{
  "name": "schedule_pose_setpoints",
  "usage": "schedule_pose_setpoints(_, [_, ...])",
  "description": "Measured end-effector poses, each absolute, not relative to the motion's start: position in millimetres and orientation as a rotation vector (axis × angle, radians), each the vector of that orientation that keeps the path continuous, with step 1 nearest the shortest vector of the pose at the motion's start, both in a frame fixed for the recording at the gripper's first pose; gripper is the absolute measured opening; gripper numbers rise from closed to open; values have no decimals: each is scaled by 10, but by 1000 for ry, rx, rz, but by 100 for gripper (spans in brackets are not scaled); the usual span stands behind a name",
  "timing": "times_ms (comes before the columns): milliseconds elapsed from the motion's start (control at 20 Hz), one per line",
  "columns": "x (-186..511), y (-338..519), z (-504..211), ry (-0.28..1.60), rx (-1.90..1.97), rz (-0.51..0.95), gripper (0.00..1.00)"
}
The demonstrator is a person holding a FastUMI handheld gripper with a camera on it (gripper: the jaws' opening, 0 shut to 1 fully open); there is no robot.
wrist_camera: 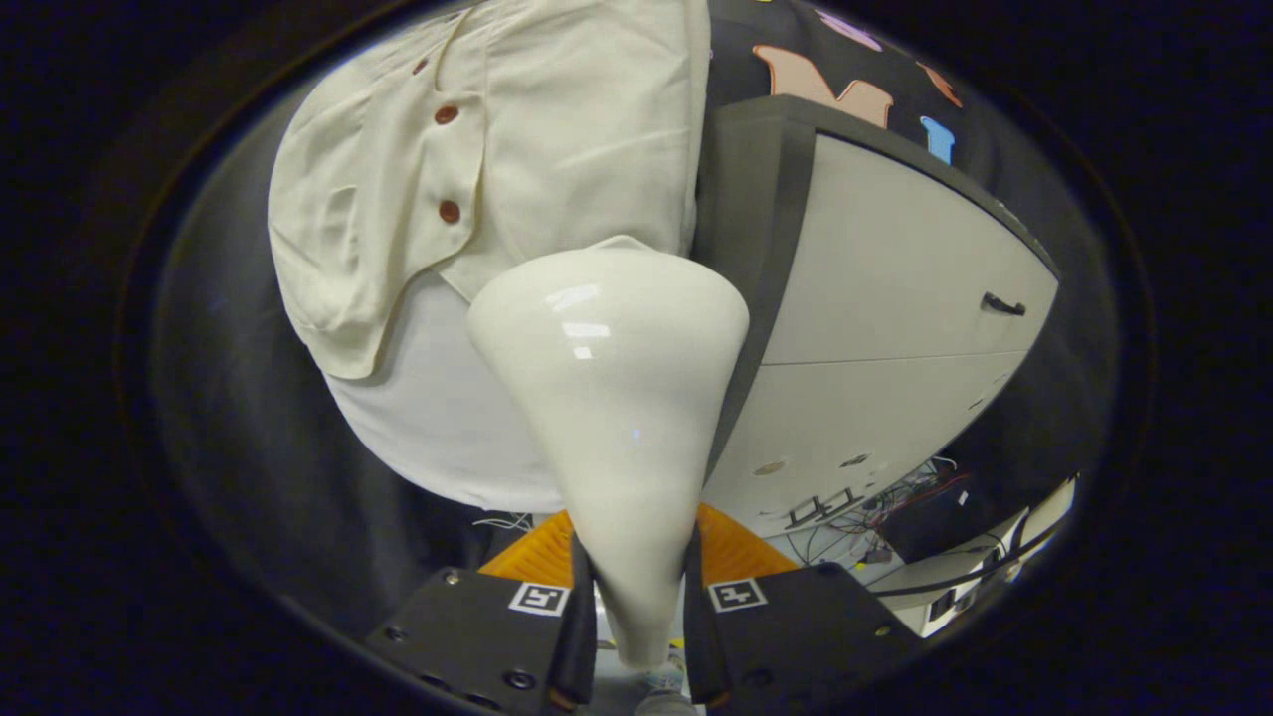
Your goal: Iron the clothes twice with a garment steamer, once on the left side and once on the right side.
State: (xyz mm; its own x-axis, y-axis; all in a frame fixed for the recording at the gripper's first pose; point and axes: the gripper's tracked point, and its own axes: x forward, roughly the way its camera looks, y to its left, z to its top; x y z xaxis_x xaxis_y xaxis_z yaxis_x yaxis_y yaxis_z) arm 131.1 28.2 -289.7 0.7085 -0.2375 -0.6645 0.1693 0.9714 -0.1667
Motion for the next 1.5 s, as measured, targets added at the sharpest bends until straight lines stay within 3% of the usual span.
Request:
schedule_pose_setpoints(700, [739, 671, -1848, 569, -88, -264, 36])
schedule_pose_setpoints(1500, [178, 1097, -268, 248, -103, -173, 35])
